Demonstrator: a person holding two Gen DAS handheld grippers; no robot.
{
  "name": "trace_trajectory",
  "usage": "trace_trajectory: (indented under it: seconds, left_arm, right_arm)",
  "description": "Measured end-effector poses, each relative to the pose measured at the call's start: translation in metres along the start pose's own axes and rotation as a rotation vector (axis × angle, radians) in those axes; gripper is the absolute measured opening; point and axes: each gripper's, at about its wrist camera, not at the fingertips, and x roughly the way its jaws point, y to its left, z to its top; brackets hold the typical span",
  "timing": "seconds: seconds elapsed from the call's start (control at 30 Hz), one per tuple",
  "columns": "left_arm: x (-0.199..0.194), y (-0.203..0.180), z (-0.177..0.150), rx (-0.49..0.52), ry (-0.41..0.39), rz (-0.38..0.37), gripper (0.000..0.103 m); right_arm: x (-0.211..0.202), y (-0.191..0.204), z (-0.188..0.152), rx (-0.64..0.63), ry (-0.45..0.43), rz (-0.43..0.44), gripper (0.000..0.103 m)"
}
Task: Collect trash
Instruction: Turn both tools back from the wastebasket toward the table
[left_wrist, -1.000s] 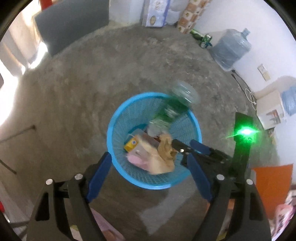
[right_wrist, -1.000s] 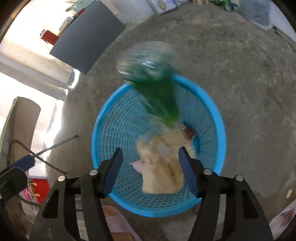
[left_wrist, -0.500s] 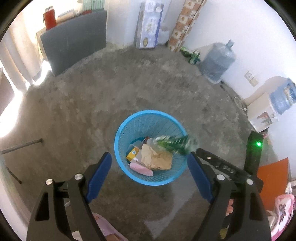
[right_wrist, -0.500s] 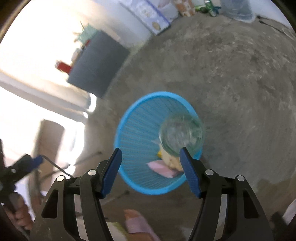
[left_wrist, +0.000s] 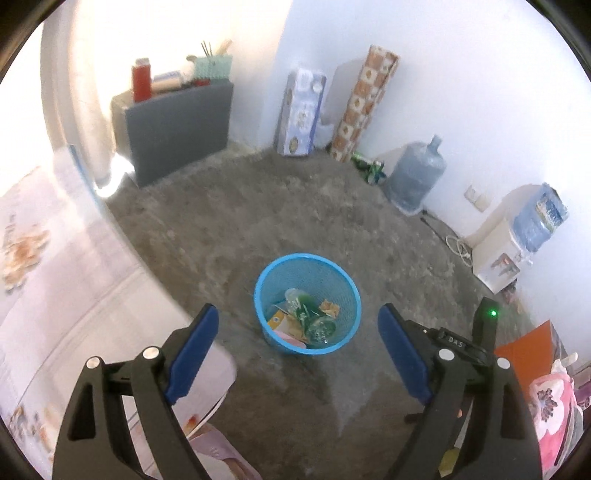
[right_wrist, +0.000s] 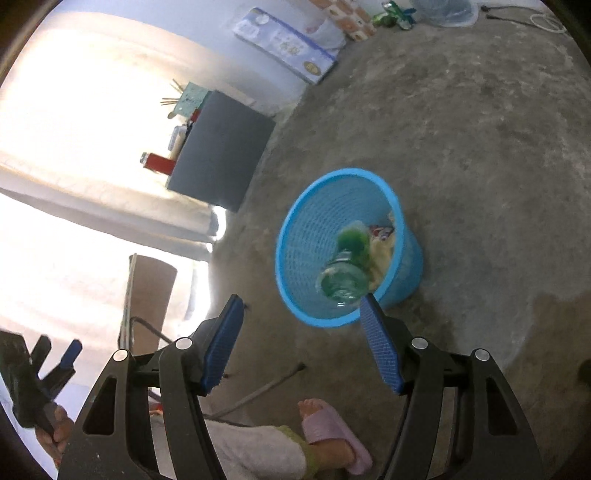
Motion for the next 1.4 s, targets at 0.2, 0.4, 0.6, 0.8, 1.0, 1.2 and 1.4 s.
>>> trace_trajectory:
  seconds: [0.2,0.4,0.6,0.8,1.0,1.2,1.4]
  left_arm:
    - [-0.062,0.023,-0.030,-0.012,-0.095,0.057,0.088]
    - [-0.118,0.059,-0.064,-0.086,-0.183,0.132,0.088]
    - [-0.180,0.099,-0.116,-0.179,-0.249,0.262,0.088]
    - [-0.234,0.136,-0.183,-0.339,-0.295,0.385,0.088]
    - [-0.258,0.159,-0.224,-0.416,-0.322,0.475,0.088]
    - [-0.268,0.179,-0.237,-0.449,-0.333,0.534,0.089]
    - [-0.262,0.203,-0.251,-0.498,-0.247,0.684,0.088]
  right_arm:
    - [-0.002,0.034,-0.002,-0.064,0.005,0.037,0.063]
    - [-0.011,0.087,-0.010,-0.196,0.009,0.056,0.063]
    - [-0.024,0.144,-0.023,-0.352,-0.014,0.064,0.070]
    - [-0.021,0.208,-0.049,-0.548,0.023,0.092,0.077]
    - [0.008,0.278,-0.101,-0.727,0.137,0.131,0.082]
    - [0.044,0.337,-0.183,-0.876,0.321,0.221,0.088]
    - [0.076,0.362,-0.258,-1.002,0.519,0.242,0.090]
